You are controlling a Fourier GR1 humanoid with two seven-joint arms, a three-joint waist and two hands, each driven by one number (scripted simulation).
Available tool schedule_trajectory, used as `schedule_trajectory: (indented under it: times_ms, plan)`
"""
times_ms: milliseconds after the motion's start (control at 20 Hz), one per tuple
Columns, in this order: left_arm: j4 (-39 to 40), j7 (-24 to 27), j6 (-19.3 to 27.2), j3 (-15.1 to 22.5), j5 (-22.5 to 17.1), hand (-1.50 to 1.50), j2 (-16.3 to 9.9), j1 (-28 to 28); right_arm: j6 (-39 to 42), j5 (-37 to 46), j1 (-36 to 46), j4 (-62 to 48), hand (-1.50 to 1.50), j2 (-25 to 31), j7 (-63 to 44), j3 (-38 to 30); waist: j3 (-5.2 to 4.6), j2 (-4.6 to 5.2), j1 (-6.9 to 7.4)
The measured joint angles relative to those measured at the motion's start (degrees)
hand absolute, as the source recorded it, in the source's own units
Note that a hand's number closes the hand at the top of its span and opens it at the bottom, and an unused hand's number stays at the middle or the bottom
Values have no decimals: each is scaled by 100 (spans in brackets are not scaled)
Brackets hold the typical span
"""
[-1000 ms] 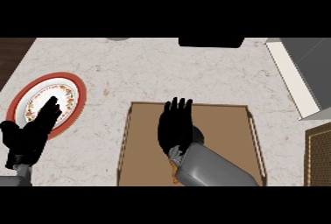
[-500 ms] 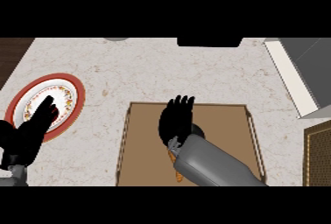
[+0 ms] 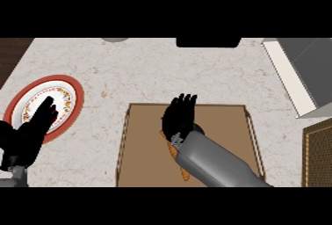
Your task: Pick the eggplant from the tray and place it in the tiered shelf
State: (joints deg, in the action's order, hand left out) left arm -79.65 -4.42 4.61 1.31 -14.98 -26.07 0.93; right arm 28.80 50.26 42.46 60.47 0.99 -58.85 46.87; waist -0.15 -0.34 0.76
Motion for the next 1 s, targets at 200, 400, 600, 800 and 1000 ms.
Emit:
schedule_trajectory:
  times_ms: [200,400,600,800,1000]
  plan:
    - [76,143,-106,-81,69,0,50,-74,-28,-38,46,-136,-150,7,69,-62,-2,-2,1]
    - [79,217,-136,-146,132,0,126,-154,-61,38,-23,-225,150,35,154,-215,-8,-18,-19]
    - [45,177,-212,-254,165,0,142,-204,-121,261,-185,-286,150,44,331,-352,-15,-36,-32]
    - [75,109,-266,-353,230,0,164,-107,-121,528,-201,-340,150,58,510,-362,-13,-38,-35]
    - [-9,71,-287,-377,328,0,266,-116,-183,791,-115,-494,150,7,647,-344,-10,-29,-28]
